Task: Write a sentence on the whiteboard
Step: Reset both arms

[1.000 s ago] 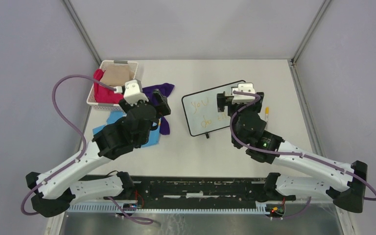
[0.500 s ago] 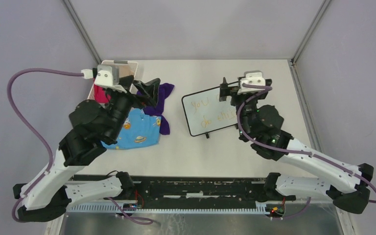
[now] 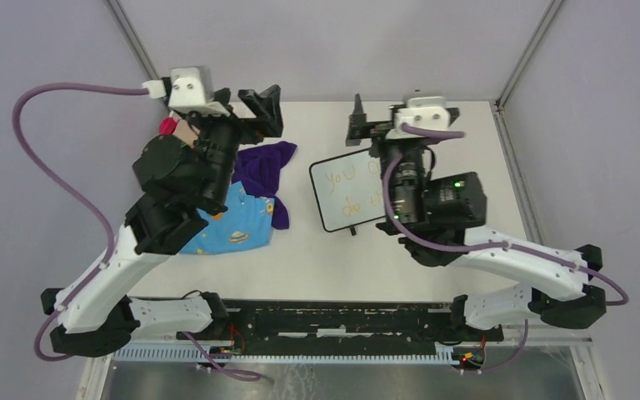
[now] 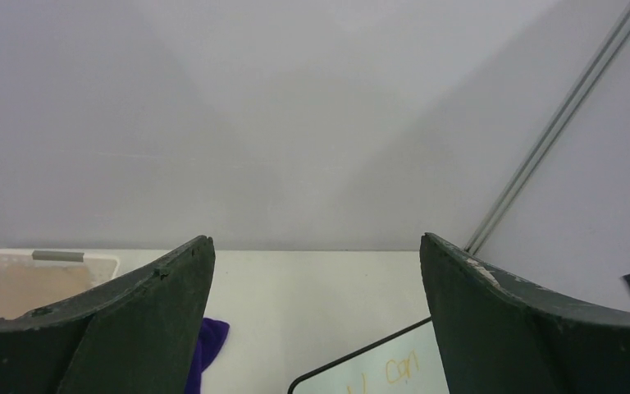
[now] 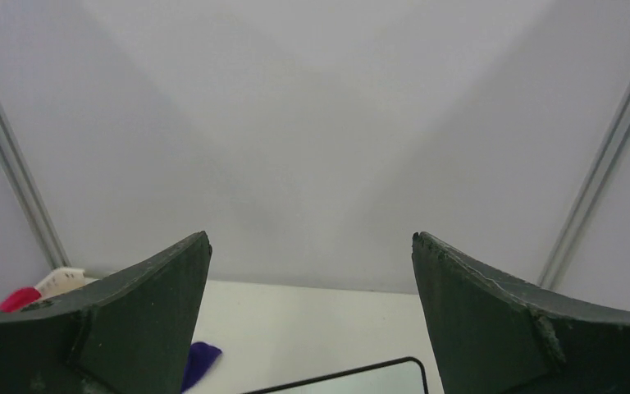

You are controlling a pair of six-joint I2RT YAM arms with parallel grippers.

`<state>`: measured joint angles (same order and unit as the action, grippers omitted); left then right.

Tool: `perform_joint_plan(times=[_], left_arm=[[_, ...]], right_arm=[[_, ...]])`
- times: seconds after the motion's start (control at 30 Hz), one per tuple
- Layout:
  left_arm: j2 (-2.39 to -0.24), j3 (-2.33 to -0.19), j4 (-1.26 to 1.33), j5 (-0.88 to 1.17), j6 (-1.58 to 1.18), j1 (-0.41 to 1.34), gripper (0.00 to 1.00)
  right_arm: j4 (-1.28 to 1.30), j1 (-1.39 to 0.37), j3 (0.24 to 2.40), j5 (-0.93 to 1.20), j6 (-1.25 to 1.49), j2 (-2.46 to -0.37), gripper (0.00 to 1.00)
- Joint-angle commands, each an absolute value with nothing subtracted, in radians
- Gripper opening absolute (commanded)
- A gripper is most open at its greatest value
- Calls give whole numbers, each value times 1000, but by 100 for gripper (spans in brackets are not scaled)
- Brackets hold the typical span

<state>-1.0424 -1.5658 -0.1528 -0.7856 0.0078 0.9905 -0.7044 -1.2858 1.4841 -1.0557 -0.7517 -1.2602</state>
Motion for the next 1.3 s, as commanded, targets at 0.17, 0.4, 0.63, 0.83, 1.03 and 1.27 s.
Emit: perform_joint_plan(times=[0.17, 0.4, 0.63, 0.83, 1.03, 1.27], left_arm=[[-1095, -1557, -217, -846, -190, 993, 100], [-1099, -1506, -290, -876, -295, 994, 100], [-1045, -1452, -330, -792, -238, 994, 100], [-1003, -1448, -401, -776, -245, 994, 100], [-960, -1421, -410, -752, -249, 994, 100], [-950, -1516, -372, -713, -209, 994, 100]], right_arm=[[-635, -1279, 1214, -1127, -567, -1107, 98], [-436, -1206, 1064, -1131, -393, -943, 98], [-257, -1196, 949, -1100, -360, -797, 98], [-99, -1196, 943, -1087, -265, -683, 98], [-91, -1196, 899, -1039, -231, -579, 98], [-119, -1196, 891, -1055, -268, -530, 98]])
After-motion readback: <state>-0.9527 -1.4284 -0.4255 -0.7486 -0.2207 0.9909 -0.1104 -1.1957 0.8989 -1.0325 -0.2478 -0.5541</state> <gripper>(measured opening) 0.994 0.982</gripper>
